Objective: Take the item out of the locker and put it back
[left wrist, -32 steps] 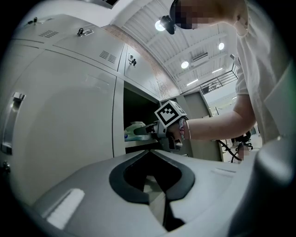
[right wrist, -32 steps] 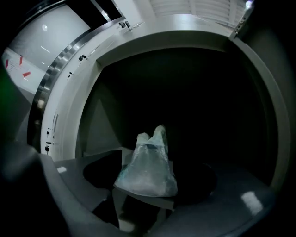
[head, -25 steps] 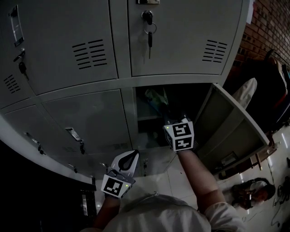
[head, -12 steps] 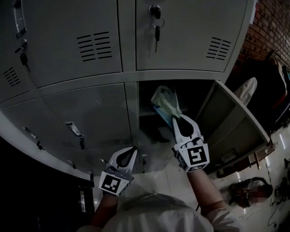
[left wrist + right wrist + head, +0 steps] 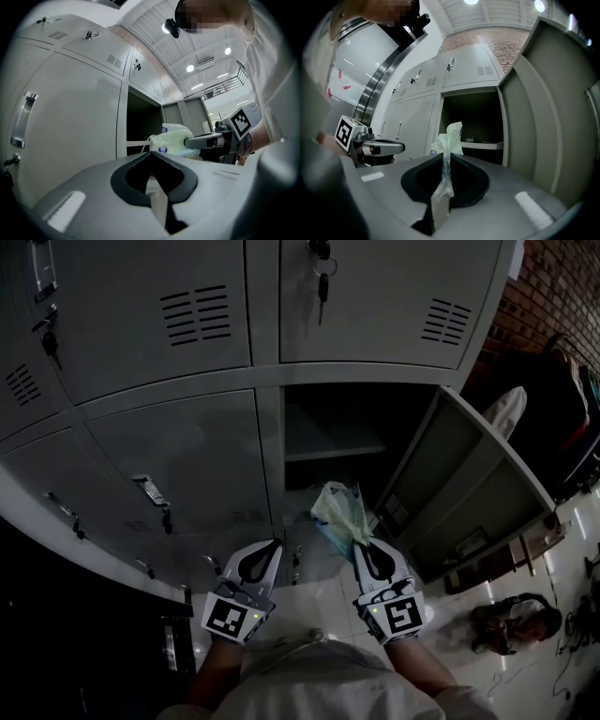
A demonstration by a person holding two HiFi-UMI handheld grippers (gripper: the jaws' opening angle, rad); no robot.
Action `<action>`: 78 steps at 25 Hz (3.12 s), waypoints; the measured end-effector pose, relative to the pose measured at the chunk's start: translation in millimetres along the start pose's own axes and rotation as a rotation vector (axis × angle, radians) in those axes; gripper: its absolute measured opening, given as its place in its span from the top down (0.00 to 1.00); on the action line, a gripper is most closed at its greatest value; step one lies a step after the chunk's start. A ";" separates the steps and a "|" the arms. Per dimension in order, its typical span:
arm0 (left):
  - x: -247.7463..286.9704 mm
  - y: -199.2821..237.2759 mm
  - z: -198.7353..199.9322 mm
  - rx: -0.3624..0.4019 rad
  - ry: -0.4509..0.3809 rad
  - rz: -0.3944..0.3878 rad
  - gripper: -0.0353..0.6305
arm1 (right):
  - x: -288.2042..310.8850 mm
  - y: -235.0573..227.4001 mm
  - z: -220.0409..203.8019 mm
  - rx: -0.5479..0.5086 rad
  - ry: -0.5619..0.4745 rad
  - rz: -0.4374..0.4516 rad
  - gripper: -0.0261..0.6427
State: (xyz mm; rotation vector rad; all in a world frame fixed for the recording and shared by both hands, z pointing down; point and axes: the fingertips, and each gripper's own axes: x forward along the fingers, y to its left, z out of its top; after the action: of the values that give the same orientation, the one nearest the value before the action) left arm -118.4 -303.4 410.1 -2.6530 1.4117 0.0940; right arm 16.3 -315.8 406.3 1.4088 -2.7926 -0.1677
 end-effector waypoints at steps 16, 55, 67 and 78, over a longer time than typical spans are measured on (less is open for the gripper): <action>-68.9 -61.1 2.9 -0.002 0.012 -0.046 0.95 | -67.6 51.2 -10.6 0.043 0.022 -0.012 0.94; -196.5 -247.9 34.4 0.022 0.035 0.115 0.95 | -284.3 107.9 -19.5 0.073 0.051 0.155 0.94; -165.7 -202.1 20.1 0.019 0.044 0.184 0.95 | -236.9 69.9 -31.9 0.083 0.065 0.140 0.94; -95.5 -102.6 7.5 0.015 0.026 0.090 0.95 | -118.8 44.6 -29.2 0.089 0.038 0.058 0.94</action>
State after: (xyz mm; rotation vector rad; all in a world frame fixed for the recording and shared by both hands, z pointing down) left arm -86.7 -167.3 423.2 -2.5877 1.5337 0.0588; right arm 52.9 -196.8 444.5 1.3311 -2.8389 -0.0161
